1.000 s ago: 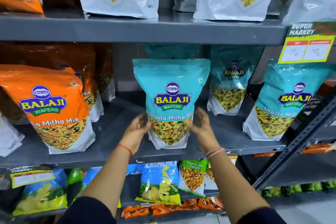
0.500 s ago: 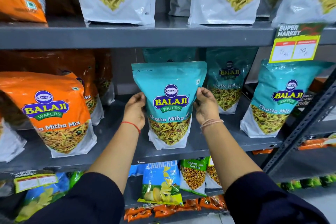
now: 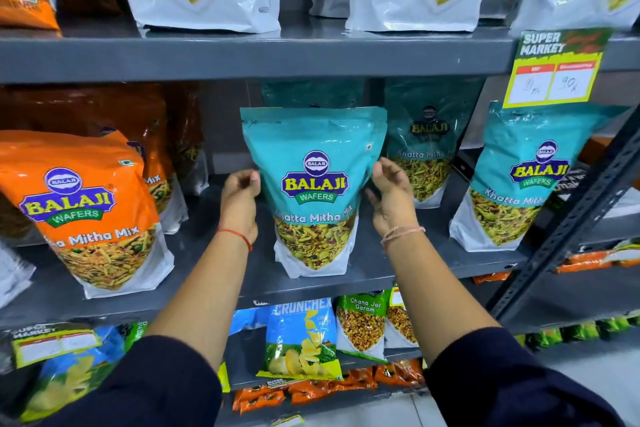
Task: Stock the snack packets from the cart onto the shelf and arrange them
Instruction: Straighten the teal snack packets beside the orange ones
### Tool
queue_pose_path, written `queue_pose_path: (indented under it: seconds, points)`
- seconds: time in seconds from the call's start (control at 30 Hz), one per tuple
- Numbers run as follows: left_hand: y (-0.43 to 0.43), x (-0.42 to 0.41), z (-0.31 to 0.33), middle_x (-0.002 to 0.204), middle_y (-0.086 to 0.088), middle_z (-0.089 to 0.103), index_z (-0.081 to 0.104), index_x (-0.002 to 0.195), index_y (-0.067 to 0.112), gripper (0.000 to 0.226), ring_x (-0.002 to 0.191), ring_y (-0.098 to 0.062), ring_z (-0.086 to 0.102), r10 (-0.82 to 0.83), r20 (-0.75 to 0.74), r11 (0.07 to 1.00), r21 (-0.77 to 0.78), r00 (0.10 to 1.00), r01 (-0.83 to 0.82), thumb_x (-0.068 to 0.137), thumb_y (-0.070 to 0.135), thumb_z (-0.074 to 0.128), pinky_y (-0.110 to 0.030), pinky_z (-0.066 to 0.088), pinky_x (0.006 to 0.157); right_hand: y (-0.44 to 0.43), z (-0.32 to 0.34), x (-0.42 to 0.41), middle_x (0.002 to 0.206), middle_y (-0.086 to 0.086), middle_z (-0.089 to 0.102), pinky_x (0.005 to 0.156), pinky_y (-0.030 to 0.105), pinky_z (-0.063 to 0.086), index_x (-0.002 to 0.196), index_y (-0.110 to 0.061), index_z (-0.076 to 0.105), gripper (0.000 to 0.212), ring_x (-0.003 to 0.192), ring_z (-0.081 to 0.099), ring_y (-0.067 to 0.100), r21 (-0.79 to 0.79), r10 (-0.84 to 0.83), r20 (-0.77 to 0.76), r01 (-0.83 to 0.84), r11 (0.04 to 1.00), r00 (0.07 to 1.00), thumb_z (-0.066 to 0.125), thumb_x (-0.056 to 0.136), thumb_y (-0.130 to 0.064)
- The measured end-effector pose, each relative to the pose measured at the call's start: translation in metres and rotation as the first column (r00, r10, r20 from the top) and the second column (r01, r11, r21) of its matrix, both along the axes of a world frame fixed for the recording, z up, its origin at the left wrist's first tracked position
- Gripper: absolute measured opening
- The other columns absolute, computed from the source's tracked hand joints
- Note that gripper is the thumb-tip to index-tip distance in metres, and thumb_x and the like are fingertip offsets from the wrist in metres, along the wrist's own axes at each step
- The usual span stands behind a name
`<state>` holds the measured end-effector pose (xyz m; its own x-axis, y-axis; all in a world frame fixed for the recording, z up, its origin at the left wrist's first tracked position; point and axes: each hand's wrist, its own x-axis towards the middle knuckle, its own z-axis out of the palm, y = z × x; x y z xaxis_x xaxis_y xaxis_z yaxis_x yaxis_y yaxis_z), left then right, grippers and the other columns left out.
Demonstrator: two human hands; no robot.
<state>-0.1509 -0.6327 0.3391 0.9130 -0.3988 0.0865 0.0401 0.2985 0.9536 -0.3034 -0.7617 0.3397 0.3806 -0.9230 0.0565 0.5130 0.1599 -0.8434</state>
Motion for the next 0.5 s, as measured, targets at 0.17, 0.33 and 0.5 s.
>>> queue_pose_path:
  seconds: [0.17,0.33,0.5]
  points:
    - [0.028,-0.066,-0.041,0.085,-0.015,0.050,0.050,0.085,0.004,0.025,0.082,-0.022,0.043,0.388,0.600,0.864,0.028,0.700,-0.503,0.079,0.026,0.060,-0.035,0.035,0.077,-0.004,-0.066,-0.052,0.110,0.010,0.051,0.095,0.040,0.046,0.104,-0.010,0.055,0.026,0.102,0.053,0.023,-0.254,-0.499,-0.300,0.436,0.863,0.813,0.064,0.081,-0.015]
    - [-0.017,-0.148,-0.078,0.085,0.000,0.049,0.054,0.081,0.010,0.024,0.084,-0.010,0.043,-0.124,0.777,0.972,0.219,0.617,-0.080,0.078,0.034,0.055,-0.019,0.033,0.079,-0.044,-0.097,-0.122,0.133,0.021,0.043,0.104,0.044,0.035,0.128,-0.002,0.042,0.049,0.124,0.041,0.034,-0.228,-0.676,-0.468,0.661,0.715,0.569,0.049,0.090,-0.032]
    - [-0.118,-0.181,-0.096,0.123,-0.004,0.053,0.052,0.114,0.025,0.027,0.121,-0.020,0.047,-0.548,0.175,0.811,0.350,0.818,0.468,0.087,0.028,0.055,-0.031,0.037,0.102,-0.097,-0.095,-0.156,0.152,0.011,0.026,0.110,0.034,0.024,0.143,-0.011,0.019,0.057,0.137,0.028,0.026,-0.135,-0.537,-0.516,0.555,0.821,0.667,0.032,0.095,-0.039]
